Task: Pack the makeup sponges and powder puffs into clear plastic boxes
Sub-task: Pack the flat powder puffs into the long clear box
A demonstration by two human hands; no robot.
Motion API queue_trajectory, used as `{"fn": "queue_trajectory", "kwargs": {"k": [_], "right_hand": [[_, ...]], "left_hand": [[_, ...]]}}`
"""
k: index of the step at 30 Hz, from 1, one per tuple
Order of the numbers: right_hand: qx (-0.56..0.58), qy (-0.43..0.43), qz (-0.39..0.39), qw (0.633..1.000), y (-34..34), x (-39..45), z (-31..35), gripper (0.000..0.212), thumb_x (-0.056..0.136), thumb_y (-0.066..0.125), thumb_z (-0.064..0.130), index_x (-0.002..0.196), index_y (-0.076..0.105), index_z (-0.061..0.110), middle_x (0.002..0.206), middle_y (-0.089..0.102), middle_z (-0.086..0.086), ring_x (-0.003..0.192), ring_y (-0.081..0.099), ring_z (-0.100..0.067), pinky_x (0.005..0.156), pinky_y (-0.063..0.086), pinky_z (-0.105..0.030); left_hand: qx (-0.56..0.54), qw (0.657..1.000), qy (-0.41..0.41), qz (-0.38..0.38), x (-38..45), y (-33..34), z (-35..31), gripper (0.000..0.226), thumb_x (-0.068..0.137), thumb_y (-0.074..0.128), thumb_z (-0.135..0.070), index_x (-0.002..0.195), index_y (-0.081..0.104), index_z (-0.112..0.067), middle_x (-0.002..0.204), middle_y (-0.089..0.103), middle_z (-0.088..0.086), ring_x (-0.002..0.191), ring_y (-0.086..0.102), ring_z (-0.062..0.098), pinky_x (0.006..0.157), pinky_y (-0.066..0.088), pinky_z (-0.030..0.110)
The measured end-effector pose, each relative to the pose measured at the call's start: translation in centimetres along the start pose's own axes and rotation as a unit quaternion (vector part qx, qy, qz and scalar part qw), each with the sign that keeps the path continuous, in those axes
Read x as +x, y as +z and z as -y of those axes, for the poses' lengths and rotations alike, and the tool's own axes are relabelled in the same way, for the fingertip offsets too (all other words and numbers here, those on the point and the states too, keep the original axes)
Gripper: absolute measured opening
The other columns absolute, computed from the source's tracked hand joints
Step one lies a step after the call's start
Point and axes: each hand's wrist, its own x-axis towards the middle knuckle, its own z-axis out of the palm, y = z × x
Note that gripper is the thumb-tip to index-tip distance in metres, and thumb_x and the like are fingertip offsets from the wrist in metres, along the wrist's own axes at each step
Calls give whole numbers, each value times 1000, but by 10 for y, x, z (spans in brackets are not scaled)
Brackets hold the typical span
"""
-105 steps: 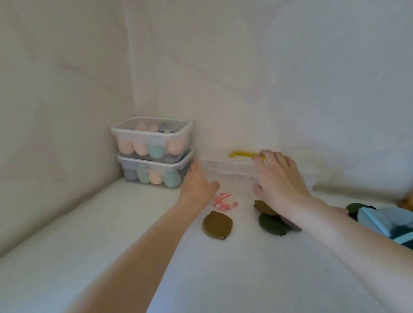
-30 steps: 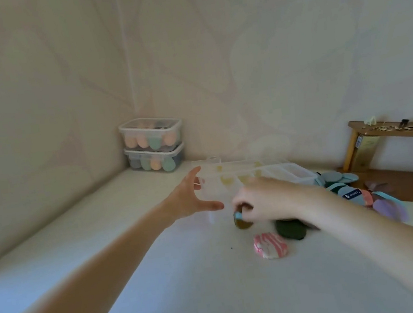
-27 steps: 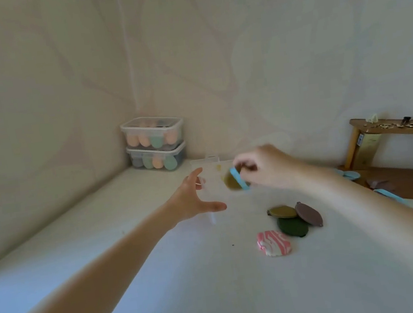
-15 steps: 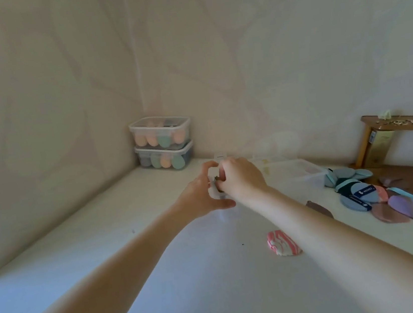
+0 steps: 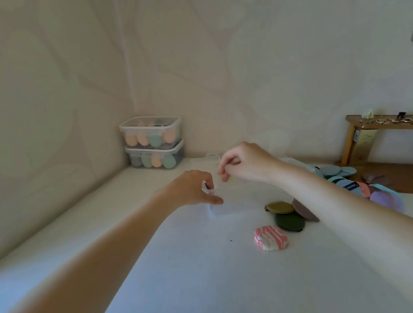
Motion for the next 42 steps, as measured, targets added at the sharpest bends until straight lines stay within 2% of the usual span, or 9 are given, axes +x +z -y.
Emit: {"fn": "queue_trajectory", "kwargs": {"k": [3, 7, 10, 14, 18, 23, 30, 38, 42], "right_hand": [[-98, 24, 165, 981, -23, -19, -4, 13, 88, 60, 9, 95, 68, 16, 84, 69, 4, 69, 56, -5, 61, 42, -16], [-281, 100, 305, 905, -6, -41, -21, 38, 83, 68, 15, 121, 59, 17, 109, 58, 0, 83, 58, -16, 64, 45, -21], [-268, 95, 283, 916, 4, -44, -28, 40, 81, 68, 12, 119, 59, 15, 110, 58, 1, 97, 56, -18, 75, 45, -24], [-227, 64, 233, 944, -6, -31, -21, 21, 83, 67, 11, 104, 66, 13, 93, 64, 0, 85, 58, -15, 76, 47, -25], [-65, 25, 40, 997, -16, -5, -4, 14, 87, 64, 11, 100, 65, 12, 84, 62, 3, 72, 55, -9, 61, 44, -12], [3, 53, -134, 990, 19, 20, -3, 15, 85, 59, 10, 92, 46, 13, 89, 62, -10, 81, 61, -27, 65, 47, -31], [-90, 66, -134, 985, 45, 29, -4, 8, 83, 55, 9, 90, 54, 10, 100, 64, -12, 90, 60, -29, 64, 42, -31], [-129, 29, -143, 981, 53, 22, -5, 10, 86, 56, 18, 78, 50, 15, 89, 64, -7, 85, 58, -27, 63, 36, -31], [-127, 30, -95, 987, 54, 24, -6, 8, 85, 55, 13, 80, 61, 9, 86, 66, -8, 81, 61, -28, 66, 49, -36]], "left_hand": [[-10, 1000, -8, -8, -1, 3, 2, 44, 76, 73, -41, 108, 59, -13, 118, 58, 5, 107, 54, 21, 79, 37, 25], [-6, 1000, -15, -8, -4, 4, -2, 44, 77, 72, -41, 108, 58, -13, 117, 57, 5, 97, 52, 19, 78, 35, 25], [-3, 1000, -18, -9, -5, 4, -3, 45, 76, 72, -42, 108, 57, -14, 112, 56, 3, 91, 48, 15, 77, 35, 26], [-26, 999, -19, -22, -4, 7, 1, 43, 75, 74, -40, 106, 58, -14, 110, 55, 3, 92, 50, 16, 77, 37, 26], [-41, 998, -10, -38, 0, 11, 3, 45, 76, 74, -38, 108, 58, -11, 105, 58, 3, 90, 50, 16, 69, 38, 23], [-55, 997, -10, -43, 0, 15, 3, 42, 77, 73, -37, 107, 58, -13, 106, 59, 4, 88, 50, 16, 74, 37, 25], [-42, 998, 6, -37, 0, 13, 3, 44, 81, 70, -35, 115, 54, -12, 119, 59, 7, 103, 54, 22, 75, 36, 25], [-23, 999, 27, -34, 0, 10, 1, 46, 83, 68, -32, 117, 49, -8, 106, 54, 1, 89, 43, 13, 73, 32, 24], [-9, 999, 23, -38, -1, 13, 2, 49, 81, 68, -33, 117, 45, -8, 105, 54, 5, 87, 45, 17, 72, 33, 24]]}}
